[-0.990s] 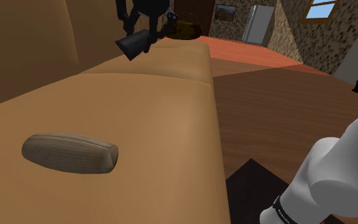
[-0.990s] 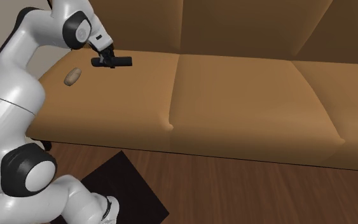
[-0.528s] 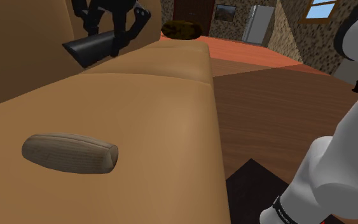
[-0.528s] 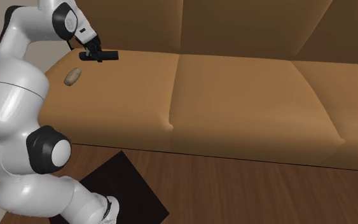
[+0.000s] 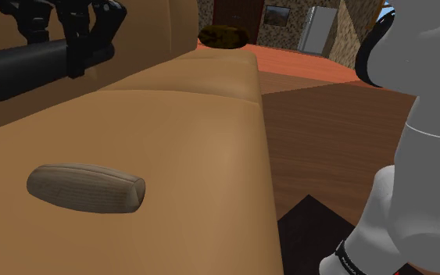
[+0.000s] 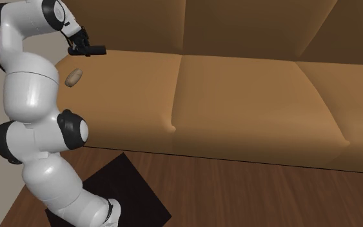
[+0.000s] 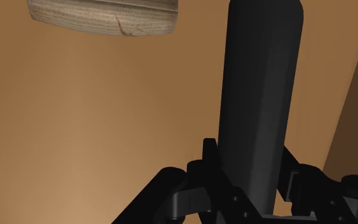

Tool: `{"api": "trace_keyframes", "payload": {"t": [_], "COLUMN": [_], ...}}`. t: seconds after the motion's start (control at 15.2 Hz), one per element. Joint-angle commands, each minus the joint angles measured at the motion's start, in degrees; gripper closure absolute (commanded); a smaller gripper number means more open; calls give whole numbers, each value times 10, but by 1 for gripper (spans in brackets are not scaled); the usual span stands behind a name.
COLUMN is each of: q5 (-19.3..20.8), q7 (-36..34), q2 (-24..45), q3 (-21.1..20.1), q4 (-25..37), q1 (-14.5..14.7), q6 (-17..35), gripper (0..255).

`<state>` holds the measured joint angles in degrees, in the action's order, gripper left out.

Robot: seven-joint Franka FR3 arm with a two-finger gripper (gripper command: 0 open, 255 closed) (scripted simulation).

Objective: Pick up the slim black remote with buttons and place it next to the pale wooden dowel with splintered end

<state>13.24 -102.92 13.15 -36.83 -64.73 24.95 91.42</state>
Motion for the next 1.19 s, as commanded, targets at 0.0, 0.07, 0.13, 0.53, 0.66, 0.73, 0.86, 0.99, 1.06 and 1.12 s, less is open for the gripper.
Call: {"api": "trace_keyframes", "payload": {"t": [0.0, 0.07, 0.13, 0.53, 0.66, 0.73, 0.86, 0.99, 1.06, 1.12], "q5": [0, -5, -9, -30, -36, -38, -42, -45, -47, -48], "q7": [-5, -4, -3, 2, 3, 3, 4, 5, 5, 5], "q2": [-1, -7, -14, -44, -51, -55, -61, -66, -68, -71], "q3": [0, 0, 0, 3, 4, 5, 6, 7, 7, 8], "q4": [-15, -32, -48, -132, -156, -168, -191, -212, -223, -235], "q1": [0, -5, -9, -28, -32, -34, -37, -40, -41, -42], "q6": [14, 25, 36, 97, 115, 124, 142, 159, 168, 178], "gripper": [255, 255, 255, 255, 255, 255, 255, 255, 255, 255]}}
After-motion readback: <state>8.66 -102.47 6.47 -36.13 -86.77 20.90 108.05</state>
